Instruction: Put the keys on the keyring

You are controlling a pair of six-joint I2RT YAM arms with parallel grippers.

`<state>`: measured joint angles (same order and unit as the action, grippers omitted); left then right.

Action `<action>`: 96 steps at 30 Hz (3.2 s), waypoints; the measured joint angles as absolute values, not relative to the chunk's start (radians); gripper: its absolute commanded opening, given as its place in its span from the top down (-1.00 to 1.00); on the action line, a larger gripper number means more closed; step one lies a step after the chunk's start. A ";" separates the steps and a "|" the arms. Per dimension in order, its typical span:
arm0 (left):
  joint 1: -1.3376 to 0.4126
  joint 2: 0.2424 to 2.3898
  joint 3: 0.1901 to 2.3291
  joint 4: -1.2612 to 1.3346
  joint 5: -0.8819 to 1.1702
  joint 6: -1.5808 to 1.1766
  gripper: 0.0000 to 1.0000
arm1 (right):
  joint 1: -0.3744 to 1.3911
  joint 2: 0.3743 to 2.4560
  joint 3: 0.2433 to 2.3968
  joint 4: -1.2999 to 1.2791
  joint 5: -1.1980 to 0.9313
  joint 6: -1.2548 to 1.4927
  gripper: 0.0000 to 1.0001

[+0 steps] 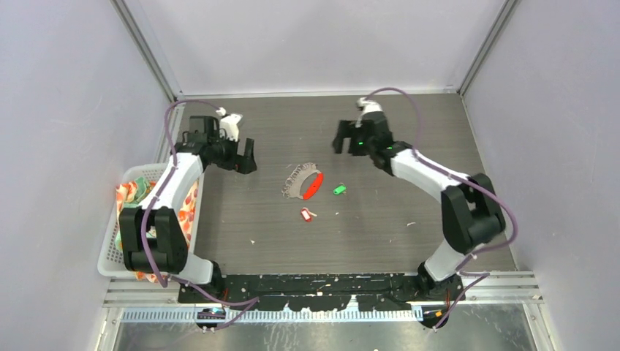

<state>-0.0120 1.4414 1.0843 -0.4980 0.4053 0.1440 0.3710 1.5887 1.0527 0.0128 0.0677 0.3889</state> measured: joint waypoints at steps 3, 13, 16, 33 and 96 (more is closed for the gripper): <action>-0.054 1.481 1.136 -0.565 0.422 0.152 -0.99 | 0.484 1.691 1.153 -0.056 -0.031 0.311 -0.70; -0.075 1.594 1.262 -0.706 0.470 0.156 -1.00 | 0.528 1.900 1.288 -0.183 -0.220 0.165 -0.33; -0.075 1.597 1.277 -0.728 0.477 0.152 -0.99 | 0.529 1.926 1.309 -0.206 -0.239 0.128 -0.33; -0.075 1.596 1.293 -0.797 0.479 0.139 -0.99 | 0.545 2.103 1.468 -0.243 -0.258 -0.006 0.04; -0.158 1.004 1.439 -1.300 1.064 0.776 0.27 | 1.038 1.337 1.203 -0.121 -0.427 -0.157 0.99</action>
<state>-0.1581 1.0039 1.4391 -1.3003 1.0637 0.7761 1.0378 1.3369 1.2026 -0.1211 -0.4271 -0.1570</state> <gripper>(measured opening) 0.366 0.020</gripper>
